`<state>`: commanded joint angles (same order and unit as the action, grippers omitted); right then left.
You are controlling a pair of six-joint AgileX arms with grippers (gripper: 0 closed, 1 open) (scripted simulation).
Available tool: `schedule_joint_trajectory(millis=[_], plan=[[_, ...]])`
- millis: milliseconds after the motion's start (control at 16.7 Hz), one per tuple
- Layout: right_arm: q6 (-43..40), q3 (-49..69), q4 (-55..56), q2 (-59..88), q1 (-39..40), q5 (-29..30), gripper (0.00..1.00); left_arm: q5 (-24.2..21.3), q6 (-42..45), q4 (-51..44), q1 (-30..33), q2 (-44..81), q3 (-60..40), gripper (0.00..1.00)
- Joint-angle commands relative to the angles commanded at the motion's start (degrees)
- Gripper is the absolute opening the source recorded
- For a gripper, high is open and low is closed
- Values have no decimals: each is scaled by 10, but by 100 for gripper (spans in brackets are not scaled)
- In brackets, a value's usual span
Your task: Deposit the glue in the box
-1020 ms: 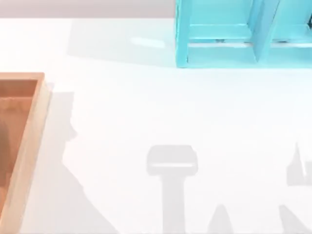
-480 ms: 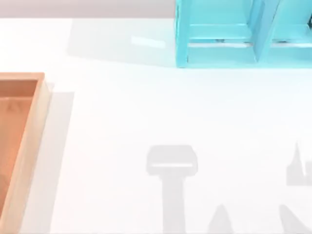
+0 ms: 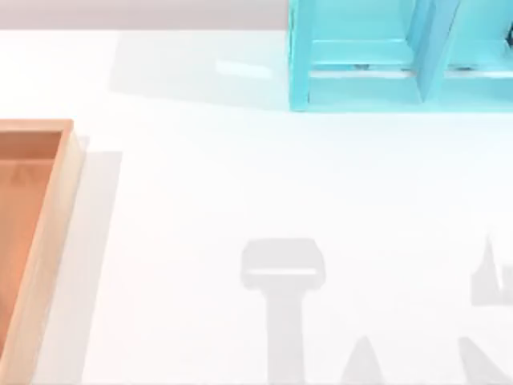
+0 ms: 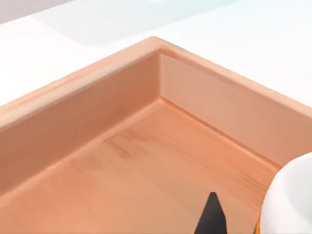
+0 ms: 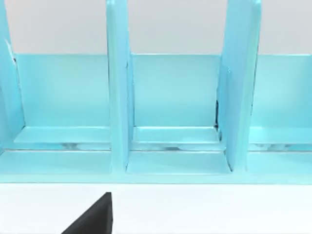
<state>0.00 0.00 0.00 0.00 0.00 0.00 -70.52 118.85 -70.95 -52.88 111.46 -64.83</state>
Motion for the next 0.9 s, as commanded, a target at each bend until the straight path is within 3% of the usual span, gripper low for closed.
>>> schedule_joint_trajectory(millis=[300, 720, 900], plan=[[0, 0, 0, 0, 0, 0, 100, -5, -62, 63, 26, -11, 31, 0], [0, 0, 0, 0, 0, 0, 100, -16, -244, 313, 72, -25, 89, 0], [0, 0, 0, 0, 0, 0, 100, -22, -303, 377, 94, -32, 116, 0]])
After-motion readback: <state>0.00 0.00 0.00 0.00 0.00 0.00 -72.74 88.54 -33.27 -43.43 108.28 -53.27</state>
